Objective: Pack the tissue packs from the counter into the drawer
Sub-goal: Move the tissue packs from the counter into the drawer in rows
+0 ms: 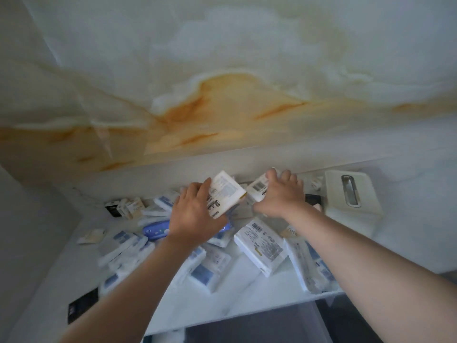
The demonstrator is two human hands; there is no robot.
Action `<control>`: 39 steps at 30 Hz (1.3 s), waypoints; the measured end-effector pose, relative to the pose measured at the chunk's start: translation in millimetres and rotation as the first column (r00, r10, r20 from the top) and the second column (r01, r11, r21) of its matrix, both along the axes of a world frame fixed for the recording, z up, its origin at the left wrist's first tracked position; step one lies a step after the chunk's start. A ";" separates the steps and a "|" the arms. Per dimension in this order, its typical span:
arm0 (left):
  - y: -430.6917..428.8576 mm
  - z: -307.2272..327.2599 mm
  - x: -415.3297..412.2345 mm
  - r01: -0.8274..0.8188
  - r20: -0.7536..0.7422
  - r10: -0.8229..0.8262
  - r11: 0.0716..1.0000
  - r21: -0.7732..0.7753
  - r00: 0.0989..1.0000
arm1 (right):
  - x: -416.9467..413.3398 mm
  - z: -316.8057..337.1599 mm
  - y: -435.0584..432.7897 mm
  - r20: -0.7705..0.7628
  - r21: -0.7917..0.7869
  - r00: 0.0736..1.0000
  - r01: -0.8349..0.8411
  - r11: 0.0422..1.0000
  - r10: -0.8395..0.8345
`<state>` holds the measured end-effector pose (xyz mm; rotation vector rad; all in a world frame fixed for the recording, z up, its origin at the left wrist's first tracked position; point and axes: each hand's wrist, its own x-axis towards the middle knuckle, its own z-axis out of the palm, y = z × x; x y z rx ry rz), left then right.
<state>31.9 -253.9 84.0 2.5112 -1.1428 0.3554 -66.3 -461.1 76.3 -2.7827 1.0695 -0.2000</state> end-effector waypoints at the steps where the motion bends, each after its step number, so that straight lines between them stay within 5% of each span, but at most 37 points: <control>1: 15.6 -0.6 -3.0 -0.011 -0.009 0.011 1.000 -0.004 1.000 | -1.7 4.3 12.5 -0.005 0.021 1.000 -0.006 1.000 0.006; 15: 275.3 -48.5 -56.7 -0.016 -0.114 0.041 0.978 0.208 0.993 | -31.9 2.0 228.2 -0.114 0.332 0.906 -0.353 0.875 0.408; 25: 359.1 -90.0 -92.7 -0.038 -0.339 0.286 0.811 0.584 0.896 | -62.6 -29.2 316.8 -0.101 0.370 0.757 -0.574 0.731 0.646; 29: 354.8 -84.8 -95.6 -0.084 -0.347 0.344 0.805 0.587 0.872 | -71.7 -41.2 329.8 -0.070 0.346 0.714 -0.638 0.688 0.697; 31: 337.2 -72.7 -97.9 -0.148 -0.406 0.312 0.910 0.387 0.859 | -73.8 -44.7 332.3 -0.047 0.320 0.694 -0.671 0.668 0.719; 33: 318.2 -58.3 -101.4 -0.205 -0.663 0.243 0.969 0.137 0.708 | -75.9 -44.9 333.6 -0.013 0.306 0.686 -0.690 0.657 0.727; 36: 300.1 -48.8 -107.3 -0.306 -0.940 0.043 0.950 -0.067 0.339 | -79.9 -43.1 331.7 0.030 0.270 0.682 -0.709 0.651 0.730; 39: 295.6 -58.5 -105.8 -0.258 -0.954 -0.005 0.962 -0.087 0.301 | -87.4 -38.4 323.9 0.033 0.342 0.698 -0.681 0.648 0.715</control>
